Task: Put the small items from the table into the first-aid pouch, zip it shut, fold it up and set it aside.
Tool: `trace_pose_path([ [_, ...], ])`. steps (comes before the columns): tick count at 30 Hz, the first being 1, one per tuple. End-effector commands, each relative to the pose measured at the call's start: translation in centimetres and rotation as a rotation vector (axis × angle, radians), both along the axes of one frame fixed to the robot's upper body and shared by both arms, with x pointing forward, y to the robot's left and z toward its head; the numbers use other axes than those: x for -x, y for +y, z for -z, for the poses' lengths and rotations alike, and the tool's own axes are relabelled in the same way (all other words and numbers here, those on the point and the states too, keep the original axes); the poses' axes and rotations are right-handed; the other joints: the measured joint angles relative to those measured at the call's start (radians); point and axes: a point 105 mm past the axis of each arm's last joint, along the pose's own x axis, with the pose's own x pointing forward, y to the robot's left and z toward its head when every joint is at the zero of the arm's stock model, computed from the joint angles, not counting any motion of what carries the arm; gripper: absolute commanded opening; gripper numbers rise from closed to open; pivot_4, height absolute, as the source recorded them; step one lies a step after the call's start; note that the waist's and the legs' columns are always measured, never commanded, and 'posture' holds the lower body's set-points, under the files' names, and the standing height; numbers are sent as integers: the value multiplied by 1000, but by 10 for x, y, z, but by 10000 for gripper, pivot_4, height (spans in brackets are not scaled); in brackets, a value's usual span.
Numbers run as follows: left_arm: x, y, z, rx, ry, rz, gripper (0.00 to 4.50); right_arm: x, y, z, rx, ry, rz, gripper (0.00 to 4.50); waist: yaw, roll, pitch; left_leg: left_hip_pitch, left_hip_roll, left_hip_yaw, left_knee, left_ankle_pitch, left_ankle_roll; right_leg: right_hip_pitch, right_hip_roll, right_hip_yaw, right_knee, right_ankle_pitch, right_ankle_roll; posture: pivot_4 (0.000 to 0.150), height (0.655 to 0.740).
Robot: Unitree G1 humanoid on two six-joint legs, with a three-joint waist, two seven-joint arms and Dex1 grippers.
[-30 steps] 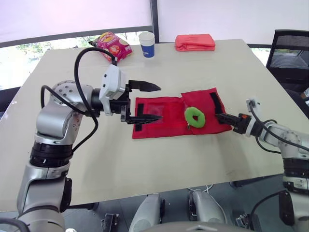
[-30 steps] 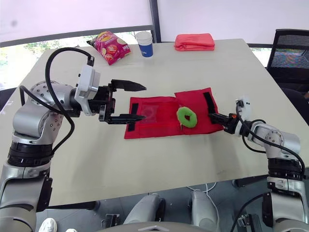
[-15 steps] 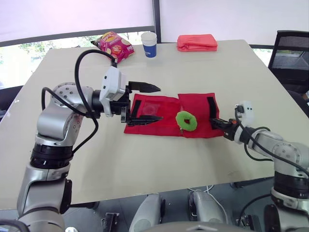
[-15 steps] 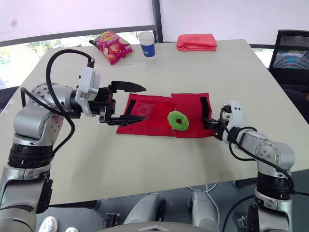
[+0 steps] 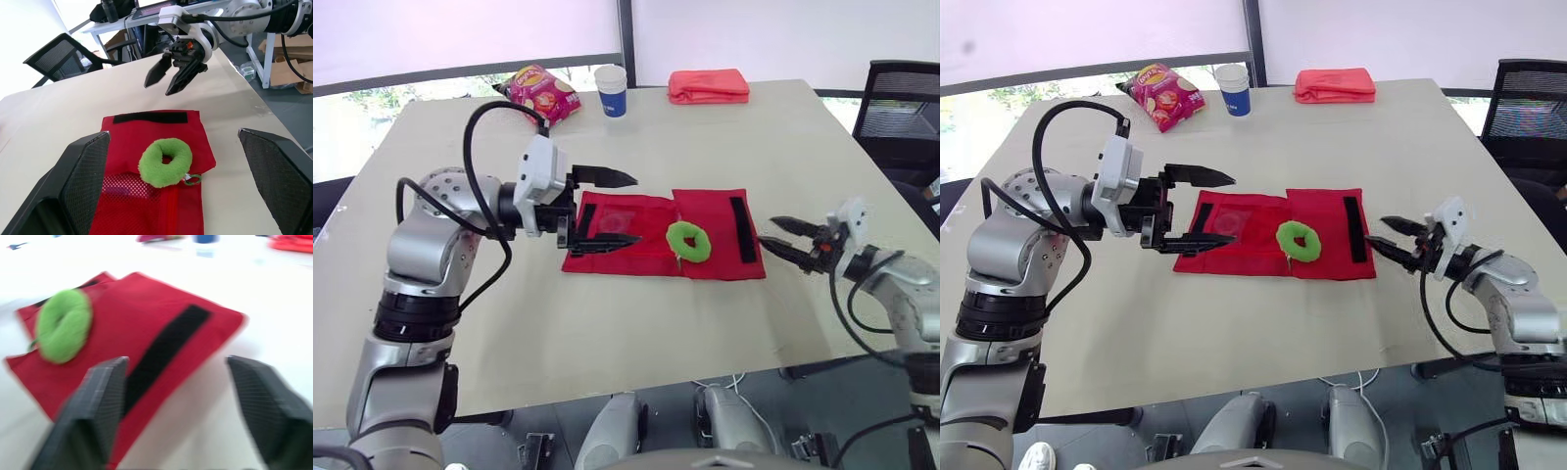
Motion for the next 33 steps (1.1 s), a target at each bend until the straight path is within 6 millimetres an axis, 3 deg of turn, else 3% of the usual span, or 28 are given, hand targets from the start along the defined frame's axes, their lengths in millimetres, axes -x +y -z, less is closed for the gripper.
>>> trace_pose_path([
  [1, 2, 6, -10, 7, -45, -18, 45000, -4, 11, -5, 1, -84, -94, 10436, 1, 0, 0, 0, 0, 0, 0, 0, -1, 0, 0, 0, 0, 0, 0, 1500, 7395],
  [4, 2, 7, -10, 8, -43, -24, 45000, -12, 15, 1, -1, -90, -100, 721, 2, 0, 0, 0, 0, 0, 0, 1, -2, 0, -1, 0, 0, 0, 0, 1500, 7395],
  [13, 0, 16, -9, 26, -32, -81, 45000, -32, 18, 33, 77, -38, -76, 721, 1, 0, 0, 0, -1, -1, 0, 1, -2, 0, -1, 1, 0, 0, -1, 1500, 7395],
  [20, -16, 48, -3, 11, -38, -254, 45000, -34, 25, 55, 178, 9, -78, 721, -2, 0, 0, 2, 0, 0, -1, 1, -2, 0, -1, 2, 1, 0, -1, 1500, 7395],
  [22, -12, 46, 1, 7, -26, -238, 45000, -36, 30, 44, 145, -33, -87, 721, -2, 0, 0, 3, 0, 0, -1, 1, -2, 1, -1, 2, 1, 0, -1, 1500, 7395],
  [25, -9, 42, 1, 16, -26, -228, 45000, -38, 32, 2, 0, -136, -97, 721, -4, 0, 0, 4, 0, 1, -1, 1, -2, 1, -3, 3, 1, 0, -1, 1500, 7395],
  [29, -7, 41, 0, 21, -28, -223, 45000, -35, 36, -38, -106, -202, -144, 721, -1, 1, 1, 4, 1, 1, -1, 1, -3, 1, -3, 3, 1, 0, -1, 1500, 7395],
  [33, -8, 39, 0, 24, -26, -220, 45000, -43, 45, -53, -98, -233, -144, 721, 0, 1, 1, 4, 0, 0, -1, 1, -3, 1, -4, 2, 1, 0, -1, 1500, 7395],
])
